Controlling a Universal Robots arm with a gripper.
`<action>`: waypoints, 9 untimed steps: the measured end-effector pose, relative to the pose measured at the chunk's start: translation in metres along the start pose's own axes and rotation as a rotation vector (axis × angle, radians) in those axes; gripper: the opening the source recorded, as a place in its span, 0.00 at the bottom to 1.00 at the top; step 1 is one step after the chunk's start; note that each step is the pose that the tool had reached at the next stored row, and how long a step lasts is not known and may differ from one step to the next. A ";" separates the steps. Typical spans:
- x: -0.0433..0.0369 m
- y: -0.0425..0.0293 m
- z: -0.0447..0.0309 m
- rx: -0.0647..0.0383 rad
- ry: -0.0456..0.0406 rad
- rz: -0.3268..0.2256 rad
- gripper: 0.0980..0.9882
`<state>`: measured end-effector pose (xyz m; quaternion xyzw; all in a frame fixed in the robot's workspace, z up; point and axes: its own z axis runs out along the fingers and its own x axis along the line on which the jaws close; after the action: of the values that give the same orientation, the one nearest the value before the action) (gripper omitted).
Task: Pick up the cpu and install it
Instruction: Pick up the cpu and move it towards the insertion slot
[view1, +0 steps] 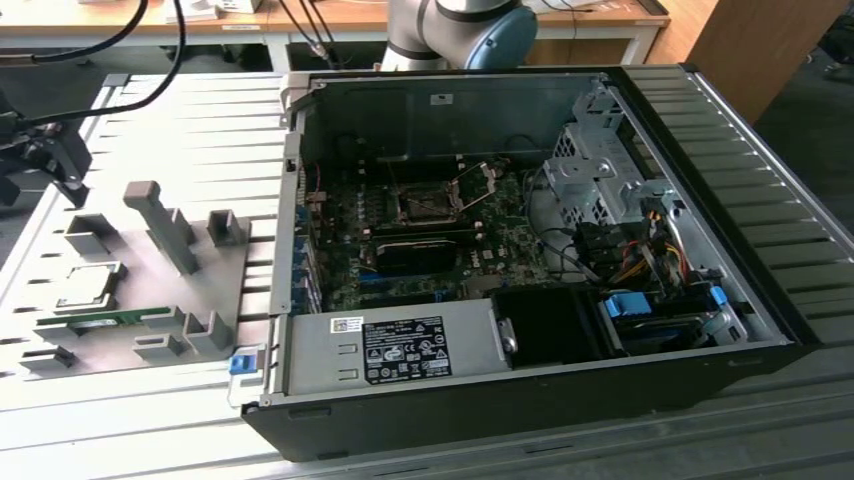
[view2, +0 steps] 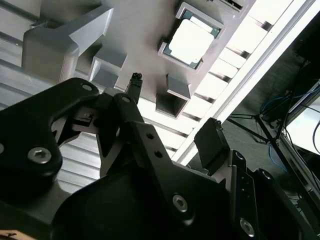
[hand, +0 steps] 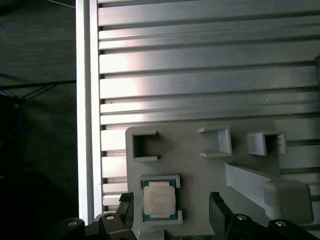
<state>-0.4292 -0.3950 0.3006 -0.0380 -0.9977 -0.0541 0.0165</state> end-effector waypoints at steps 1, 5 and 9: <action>-0.0001 -0.0003 0.0018 0.000 0.0000 0.000 0.68; -0.0004 -0.0021 0.0088 -0.002 0.0001 0.000 0.68; -0.0007 -0.0038 0.0139 -0.004 0.0003 0.000 0.69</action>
<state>-0.4292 -0.3973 0.2864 -0.0379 -0.9976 -0.0562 0.0166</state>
